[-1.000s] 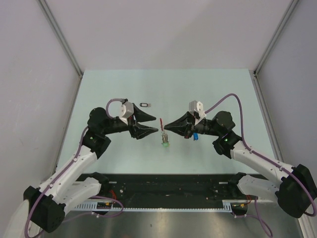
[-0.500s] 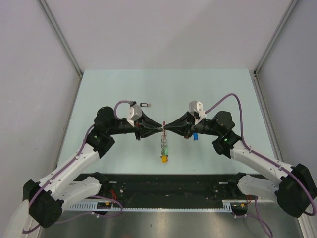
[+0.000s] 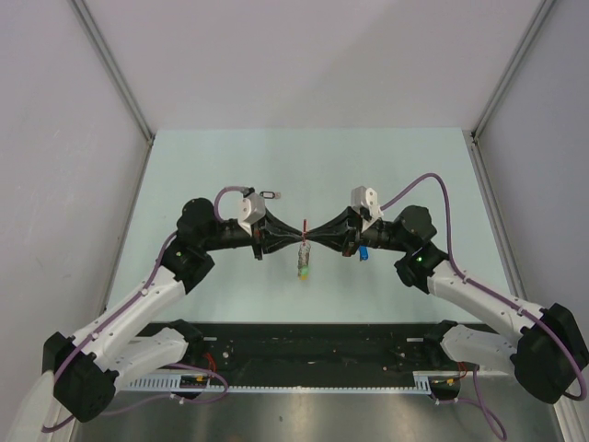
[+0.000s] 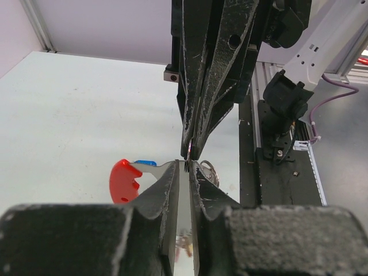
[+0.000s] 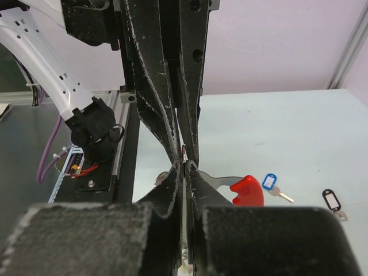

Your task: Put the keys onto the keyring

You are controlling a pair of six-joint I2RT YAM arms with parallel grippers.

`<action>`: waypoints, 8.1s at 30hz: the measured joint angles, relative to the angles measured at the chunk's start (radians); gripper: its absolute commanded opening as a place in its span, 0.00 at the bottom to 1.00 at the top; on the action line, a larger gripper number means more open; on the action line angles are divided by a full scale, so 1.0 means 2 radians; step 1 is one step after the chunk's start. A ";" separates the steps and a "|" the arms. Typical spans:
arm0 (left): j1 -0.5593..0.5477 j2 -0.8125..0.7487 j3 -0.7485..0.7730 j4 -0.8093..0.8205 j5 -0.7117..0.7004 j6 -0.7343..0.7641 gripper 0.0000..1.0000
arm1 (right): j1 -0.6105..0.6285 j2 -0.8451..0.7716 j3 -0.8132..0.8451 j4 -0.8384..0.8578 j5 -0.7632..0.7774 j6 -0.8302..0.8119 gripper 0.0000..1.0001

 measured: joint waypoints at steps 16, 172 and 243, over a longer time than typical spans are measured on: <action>-0.010 0.006 0.010 -0.012 -0.003 0.003 0.01 | -0.003 0.006 0.000 -0.001 -0.006 0.000 0.00; 0.046 -0.012 -0.005 -0.112 0.016 0.104 0.00 | -0.011 -0.037 0.023 -0.215 0.109 -0.122 0.00; 0.047 0.029 0.028 -0.109 0.160 0.175 0.00 | 0.054 -0.056 0.016 -0.183 0.060 -0.168 0.00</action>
